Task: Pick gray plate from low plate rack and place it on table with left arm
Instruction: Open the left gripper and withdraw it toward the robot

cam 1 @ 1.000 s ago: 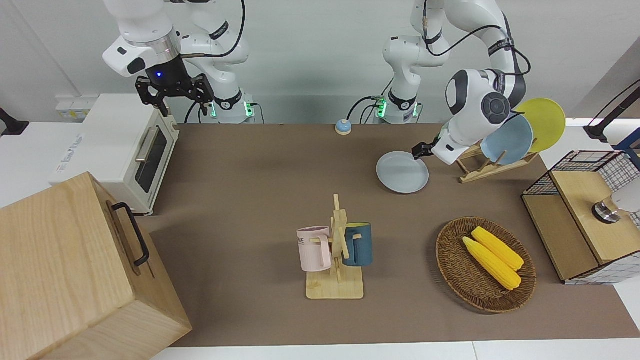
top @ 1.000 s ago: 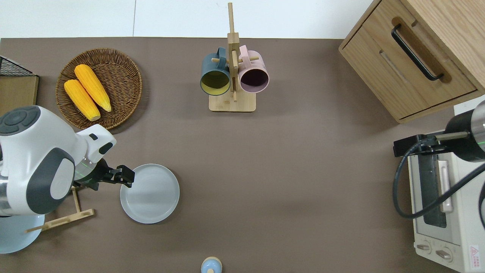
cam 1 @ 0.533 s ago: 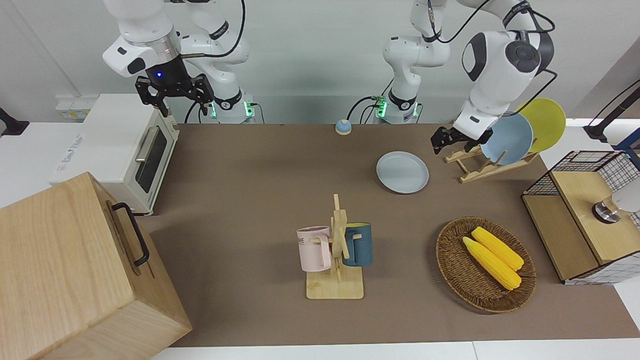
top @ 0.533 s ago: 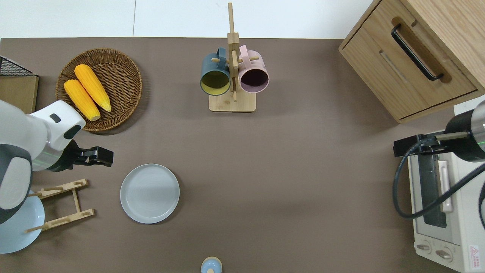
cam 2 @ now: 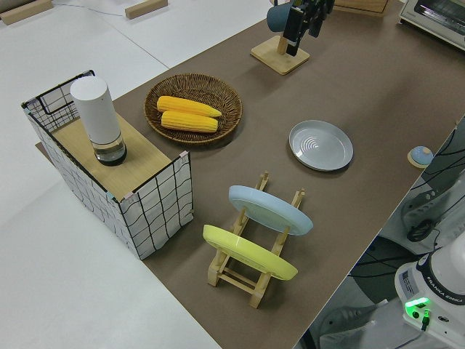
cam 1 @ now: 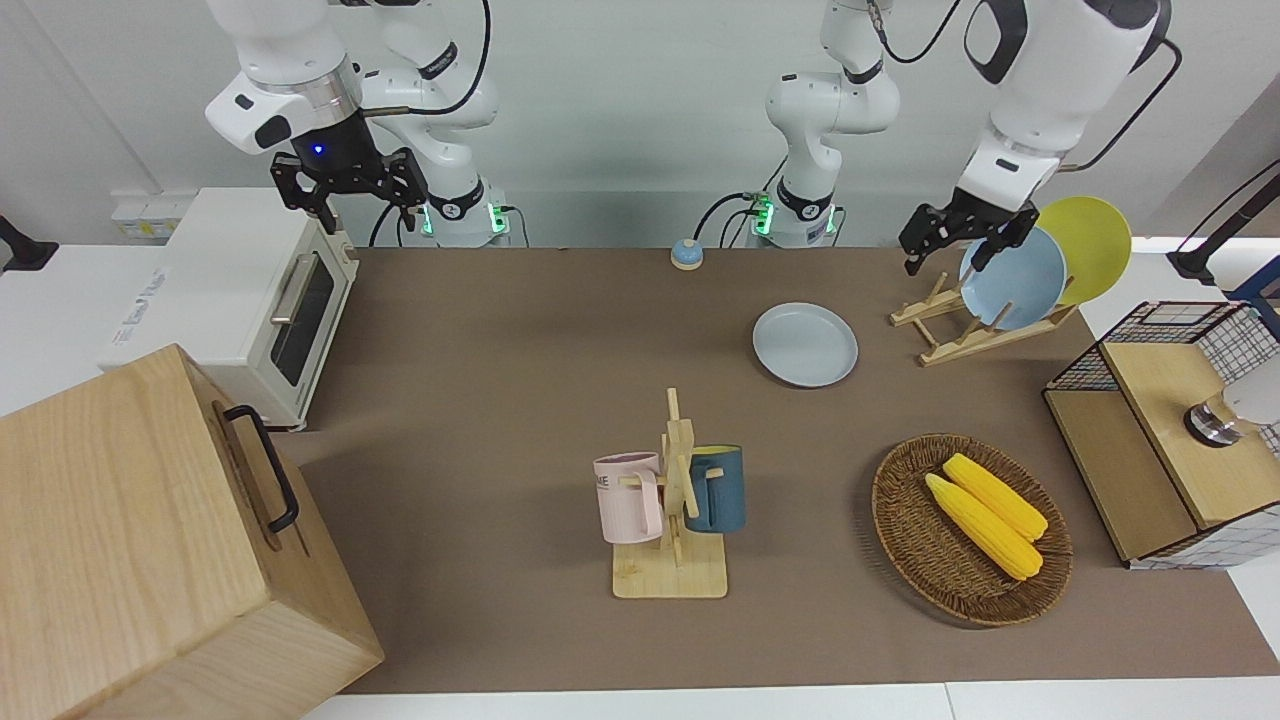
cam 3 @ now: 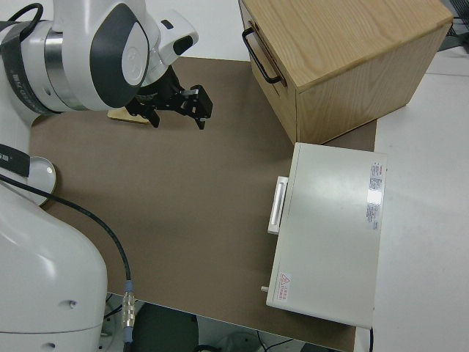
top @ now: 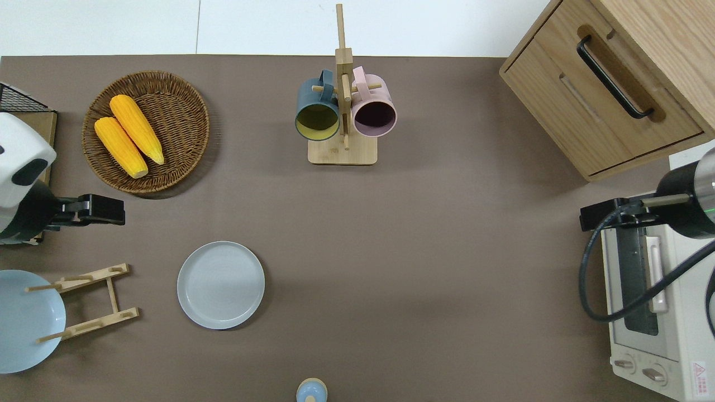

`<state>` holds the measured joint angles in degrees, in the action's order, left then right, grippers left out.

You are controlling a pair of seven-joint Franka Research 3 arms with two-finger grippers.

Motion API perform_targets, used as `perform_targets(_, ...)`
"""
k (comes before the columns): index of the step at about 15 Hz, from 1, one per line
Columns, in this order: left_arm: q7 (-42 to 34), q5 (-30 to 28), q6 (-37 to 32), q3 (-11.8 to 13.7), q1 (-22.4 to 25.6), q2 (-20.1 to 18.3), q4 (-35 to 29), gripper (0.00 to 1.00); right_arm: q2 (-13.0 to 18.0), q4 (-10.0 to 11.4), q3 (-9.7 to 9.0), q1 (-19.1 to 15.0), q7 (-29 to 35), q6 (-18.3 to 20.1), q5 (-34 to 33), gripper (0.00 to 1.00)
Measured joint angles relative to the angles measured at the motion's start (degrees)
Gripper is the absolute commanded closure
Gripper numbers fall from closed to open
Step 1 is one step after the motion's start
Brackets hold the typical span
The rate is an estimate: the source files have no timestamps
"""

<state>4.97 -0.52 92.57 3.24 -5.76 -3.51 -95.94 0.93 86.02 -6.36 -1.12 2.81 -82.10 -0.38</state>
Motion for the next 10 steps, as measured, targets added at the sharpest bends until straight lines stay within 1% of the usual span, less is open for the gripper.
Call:
perform_targets(2,0.1,0.0,-0.7,-1.4,1.0,-0.2,1.6,0.01,0.0,0.0,0.0,0.0,0.0,0.0,0.0,0.011)
perform_targets(10,0.2,0.0,-0.9,-2.2,1.8,-0.2,2.7,0.0,0.0,0.0,0.0,0.0,0.0,0.0,0.0,0.013)
